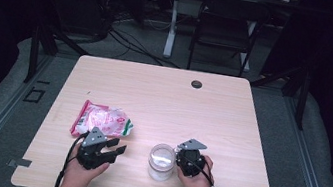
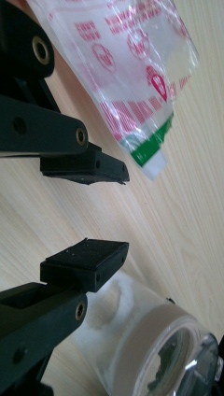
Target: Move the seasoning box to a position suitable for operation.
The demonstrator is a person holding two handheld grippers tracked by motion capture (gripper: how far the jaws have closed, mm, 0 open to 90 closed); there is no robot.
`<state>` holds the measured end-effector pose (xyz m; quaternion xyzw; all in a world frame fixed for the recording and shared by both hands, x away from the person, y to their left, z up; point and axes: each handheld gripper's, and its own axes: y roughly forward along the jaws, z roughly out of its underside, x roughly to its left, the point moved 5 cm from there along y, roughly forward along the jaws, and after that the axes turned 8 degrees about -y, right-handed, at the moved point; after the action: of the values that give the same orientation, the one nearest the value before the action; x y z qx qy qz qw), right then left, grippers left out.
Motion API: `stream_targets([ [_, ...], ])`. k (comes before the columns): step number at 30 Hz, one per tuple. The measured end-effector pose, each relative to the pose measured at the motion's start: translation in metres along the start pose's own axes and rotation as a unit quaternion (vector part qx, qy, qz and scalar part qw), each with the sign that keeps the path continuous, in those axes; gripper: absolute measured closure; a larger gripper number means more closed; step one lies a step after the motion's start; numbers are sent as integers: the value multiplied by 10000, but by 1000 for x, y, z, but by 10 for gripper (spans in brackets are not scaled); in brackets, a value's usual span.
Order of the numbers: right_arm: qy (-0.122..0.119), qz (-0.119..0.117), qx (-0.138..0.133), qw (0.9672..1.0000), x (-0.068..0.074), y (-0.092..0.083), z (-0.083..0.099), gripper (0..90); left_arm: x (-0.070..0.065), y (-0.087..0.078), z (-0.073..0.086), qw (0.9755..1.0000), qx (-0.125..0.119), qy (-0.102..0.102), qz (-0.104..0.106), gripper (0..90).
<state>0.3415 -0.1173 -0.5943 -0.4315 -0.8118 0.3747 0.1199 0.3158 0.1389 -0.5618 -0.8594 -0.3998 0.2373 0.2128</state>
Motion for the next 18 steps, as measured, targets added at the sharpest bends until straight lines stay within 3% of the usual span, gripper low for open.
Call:
stream_targets([
  [3, 131, 31, -45, 9999, 2, -1, 1, 841, -5, 4, -3, 9999, 1, 23, 98, 603],
  [10, 38, -115, -20, 9999, -3, -12, 10, 677, -12, 10, -9, 9998, 33, 107, 178, 637],
  [13, 64, -237, -82, 9997, -6, -20, 14, 664, -14, 12, -12, 9997, 23, 118, 212, 660],
  [15, 208, -500, -101, 9985, -9, -29, 16, 656, -15, 12, -13, 9997, 26, 62, 238, 687],
  [18, 249, -638, -133, 9976, -10, -39, 14, 671, -17, 14, -13, 9995, 64, -4, 305, 719],
])
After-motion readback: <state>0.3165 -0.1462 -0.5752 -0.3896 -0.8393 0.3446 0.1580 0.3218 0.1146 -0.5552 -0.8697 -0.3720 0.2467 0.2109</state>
